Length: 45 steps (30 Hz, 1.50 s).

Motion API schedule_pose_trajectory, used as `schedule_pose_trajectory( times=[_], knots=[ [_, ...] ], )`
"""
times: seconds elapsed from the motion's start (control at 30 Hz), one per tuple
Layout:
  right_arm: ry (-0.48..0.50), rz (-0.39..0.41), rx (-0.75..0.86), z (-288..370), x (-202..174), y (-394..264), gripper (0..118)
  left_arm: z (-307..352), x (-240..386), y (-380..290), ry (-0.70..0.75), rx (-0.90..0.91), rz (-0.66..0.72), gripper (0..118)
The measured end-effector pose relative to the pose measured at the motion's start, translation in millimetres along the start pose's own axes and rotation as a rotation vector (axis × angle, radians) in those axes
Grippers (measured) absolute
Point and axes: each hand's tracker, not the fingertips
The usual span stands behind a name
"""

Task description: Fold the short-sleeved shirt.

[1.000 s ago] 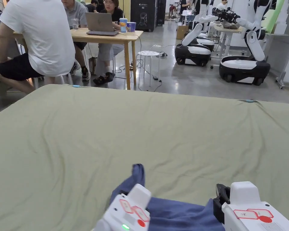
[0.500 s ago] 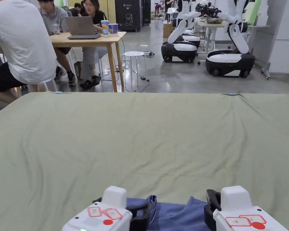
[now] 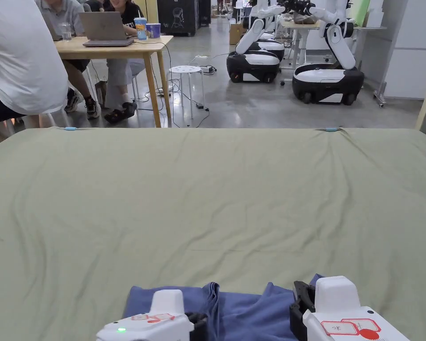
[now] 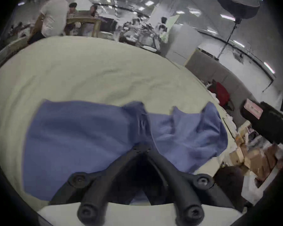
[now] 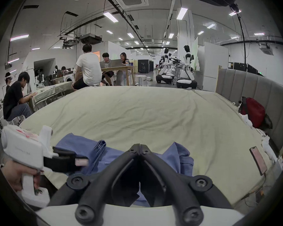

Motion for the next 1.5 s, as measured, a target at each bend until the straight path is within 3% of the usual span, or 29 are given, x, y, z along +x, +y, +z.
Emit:
schedule_pose_trajectory(
  times=[0.1, 0.2, 0.37, 0.43, 0.5, 0.53, 0.63, 0.67, 0.83, 0.9, 0.97, 1.0, 1.03, 1.07, 1.1, 1.13, 1.23, 1.3, 1.5],
  knots=[
    [-0.006, 0.009, -0.008, 0.5, 1.8, -0.9, 0, -16.4, 24.3, -7.3, 0.003, 0.0, -0.104, 0],
    [-0.017, 0.032, -0.016, 1.1, 1.1, -0.7, 0, -15.9, 24.8, -3.9, 0.031, 0.014, -0.08, 0],
    [-0.015, 0.044, -0.009, 0.1, -8.8, 3.5, 0, 41.3, 19.2, 9.3, 0.102, 0.176, -0.121, 0],
    [0.0, 0.046, -0.011, -2.4, -14.4, 4.8, 0, 54.6, -1.1, 8.2, 0.093, 0.158, -0.099, 0],
    [0.01, 0.058, -0.01, -2.0, -20.7, 5.2, 0, 69.2, -33.6, 2.4, 0.106, 0.195, 0.037, 0],
    [0.014, 0.062, -0.007, -0.6, -23.8, 4.6, 0, 77.6, -53.5, -0.7, 0.113, 0.224, 0.116, 15],
    [0.027, 0.067, -0.012, -2.4, -31.2, 2.6, 0, 96.8, -98.8, -13.1, 0.076, 0.252, 0.296, 111],
    [0.031, 0.069, -0.016, -4.4, -33.7, 1.8, 0, 100.2, -110.8, -17.5, 0.073, 0.265, 0.355, 117],
    [0.055, 0.069, -0.026, -7.3, -43.1, 2.0, 0, 87.9, -151.7, -38.3, -0.031, 0.262, 0.658, 114],
    [0.056, 0.072, -0.022, -6.0, -44.1, 2.5, 0, 77.0, -159.6, -46.0, -0.143, 0.308, 0.76, 114],
    [0.055, 0.068, -0.022, -5.3, -42.6, 2.6, 0, 60.4, -163.8, -45.8, -0.354, 0.331, 0.879, 110],
    [0.053, 0.067, -0.023, -5.4, -41.7, 2.5, 0, 49.5, -162.3, -46.5, -0.449, 0.307, 0.941, 105],
    [0.048, 0.067, -0.025, -5.7, -40.4, 2.4, 0, 37.2, -158.6, -48.1, -0.514, 0.3, 1.003, 92],
    [0.043, 0.067, -0.028, -5.9, -38.8, 2.5, 0, 30.7, -149.9, -47.1, -0.478, 0.297, 1.024, 79],
    [0.039, 0.065, -0.03, -5.4, -37.1, 2.4, 0, 26.3, -146.1, -44.7, -0.441, 0.28, 1.014, 57],
    [0.035, 0.063, -0.031, -4.2, -35.3, 2.4, 0, 22.9, -142.7, -42.3, -0.401, 0.261, 0.988, 16],
    [0.022, 0.062, -0.03, -2.4, -30.7, 2.0, 0, 25.8, -131.0, -35.9, -0.161, 0.212, 0.866, 16],
    [0.013, 0.058, -0.032, -2.1, -28.5, 2.0, 0, 43.0, -131.8, -29.4, -0.13, 0.274, 0.781, 16],
    [0.004, 0.056, -0.033, -1.7, -25.5, 0.3, 0, 107.8, -144.1, 7.8, 0.212, 0.362, 0.396, 16]
  ],
)
